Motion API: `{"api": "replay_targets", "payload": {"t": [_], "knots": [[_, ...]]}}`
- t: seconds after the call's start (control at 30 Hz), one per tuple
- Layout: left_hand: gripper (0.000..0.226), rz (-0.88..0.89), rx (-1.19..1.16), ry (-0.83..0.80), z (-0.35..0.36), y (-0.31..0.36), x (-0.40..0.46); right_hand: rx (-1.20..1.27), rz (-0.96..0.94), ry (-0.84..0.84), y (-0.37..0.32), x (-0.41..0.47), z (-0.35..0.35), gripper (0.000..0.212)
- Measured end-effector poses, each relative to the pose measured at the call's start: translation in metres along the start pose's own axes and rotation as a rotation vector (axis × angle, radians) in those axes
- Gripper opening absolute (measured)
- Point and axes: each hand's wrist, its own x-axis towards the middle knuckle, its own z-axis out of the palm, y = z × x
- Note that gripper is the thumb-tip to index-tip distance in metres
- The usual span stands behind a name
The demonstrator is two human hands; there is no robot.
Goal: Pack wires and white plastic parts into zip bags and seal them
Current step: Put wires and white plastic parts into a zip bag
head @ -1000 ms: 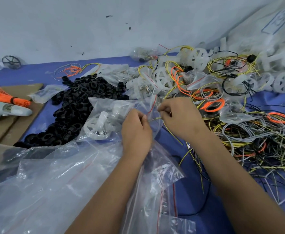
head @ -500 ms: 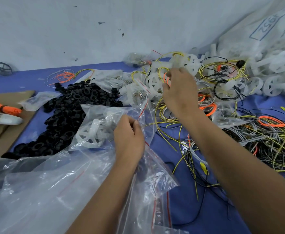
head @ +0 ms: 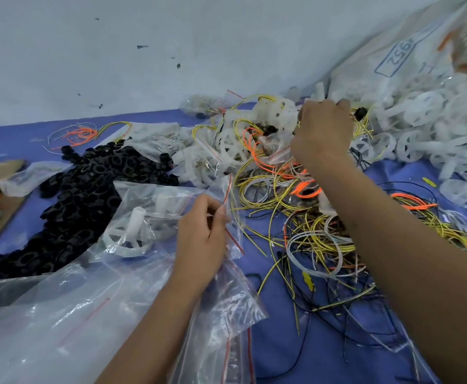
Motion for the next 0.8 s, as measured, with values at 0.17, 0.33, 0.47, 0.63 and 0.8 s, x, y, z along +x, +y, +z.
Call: {"api": "replay_targets", "payload": {"t": [0.17,0.33,0.47,0.63,0.8], "knots": [[0.026,0.023,0.030,-0.044,0.002,-0.001,0.000,0.034,-0.093,-0.162,0.026,0.007,0.003,0.046],[0.026,0.012,0.037,-0.049,0.003,-0.003,0.001,0.326,-0.027,0.054,0.051,0.011,-0.014,0.035],[0.022,0.005,0.034,-0.048,0.003,-0.004,0.001,0.495,0.190,0.100,0.080,0.001,-0.022,0.027],[0.028,-0.013,0.021,-0.052,0.004,-0.003,0.001,0.363,0.232,-0.094,0.097,-0.020,-0.006,0.024],[0.026,-0.023,0.021,-0.055,0.004,-0.002,0.000,0.494,0.254,-0.088,0.096,-0.030,0.003,0.023]]}}
